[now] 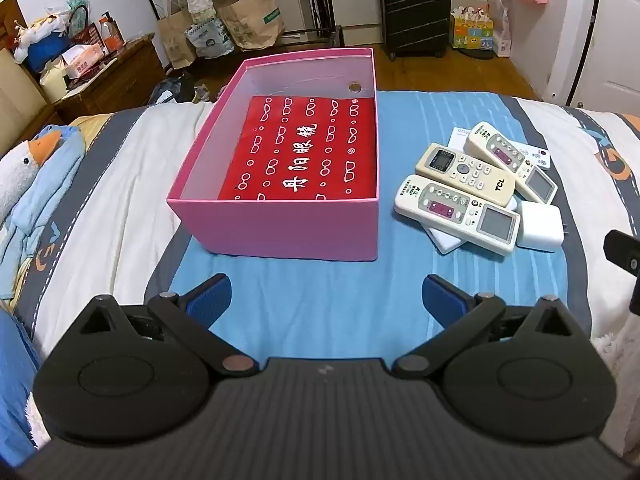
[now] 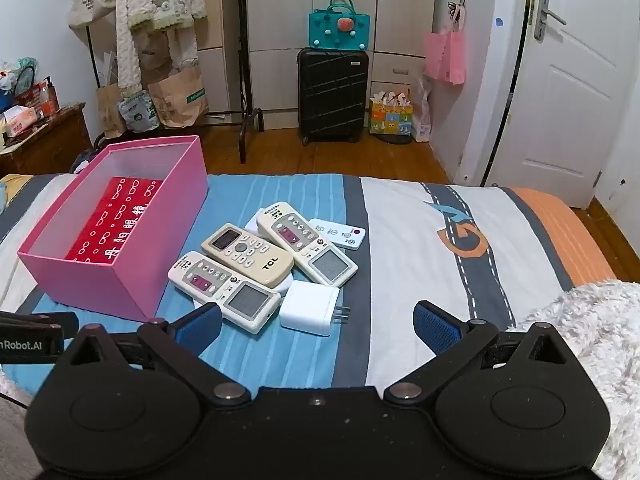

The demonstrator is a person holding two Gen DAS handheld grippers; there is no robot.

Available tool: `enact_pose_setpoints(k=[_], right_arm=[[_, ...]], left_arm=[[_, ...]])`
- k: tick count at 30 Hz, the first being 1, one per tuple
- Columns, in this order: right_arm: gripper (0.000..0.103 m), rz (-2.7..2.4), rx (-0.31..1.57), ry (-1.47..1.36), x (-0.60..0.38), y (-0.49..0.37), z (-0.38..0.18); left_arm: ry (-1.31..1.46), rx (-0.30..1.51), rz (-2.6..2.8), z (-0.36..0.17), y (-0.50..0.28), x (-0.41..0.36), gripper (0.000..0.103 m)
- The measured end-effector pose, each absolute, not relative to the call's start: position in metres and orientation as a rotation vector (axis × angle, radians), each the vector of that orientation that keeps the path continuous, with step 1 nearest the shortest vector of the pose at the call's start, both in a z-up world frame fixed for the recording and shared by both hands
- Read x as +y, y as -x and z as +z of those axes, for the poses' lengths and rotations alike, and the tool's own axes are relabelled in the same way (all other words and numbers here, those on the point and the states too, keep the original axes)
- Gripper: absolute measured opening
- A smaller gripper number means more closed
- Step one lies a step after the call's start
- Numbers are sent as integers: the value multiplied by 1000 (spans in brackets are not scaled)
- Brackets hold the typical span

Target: Organize rigid objects

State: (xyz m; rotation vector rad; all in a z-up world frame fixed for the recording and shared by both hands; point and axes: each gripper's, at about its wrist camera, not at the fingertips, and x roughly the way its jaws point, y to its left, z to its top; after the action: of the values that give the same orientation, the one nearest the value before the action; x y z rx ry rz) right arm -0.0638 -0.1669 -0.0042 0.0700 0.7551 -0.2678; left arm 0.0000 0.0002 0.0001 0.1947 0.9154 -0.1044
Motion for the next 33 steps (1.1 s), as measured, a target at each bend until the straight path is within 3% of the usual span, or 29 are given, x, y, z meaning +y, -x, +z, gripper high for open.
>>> enact_pose_setpoints(k=[33], right_arm=[[103, -245, 773, -62, -160, 62, -5]], left_arm=[[-164, 892, -87, -1, 0, 14, 103]])
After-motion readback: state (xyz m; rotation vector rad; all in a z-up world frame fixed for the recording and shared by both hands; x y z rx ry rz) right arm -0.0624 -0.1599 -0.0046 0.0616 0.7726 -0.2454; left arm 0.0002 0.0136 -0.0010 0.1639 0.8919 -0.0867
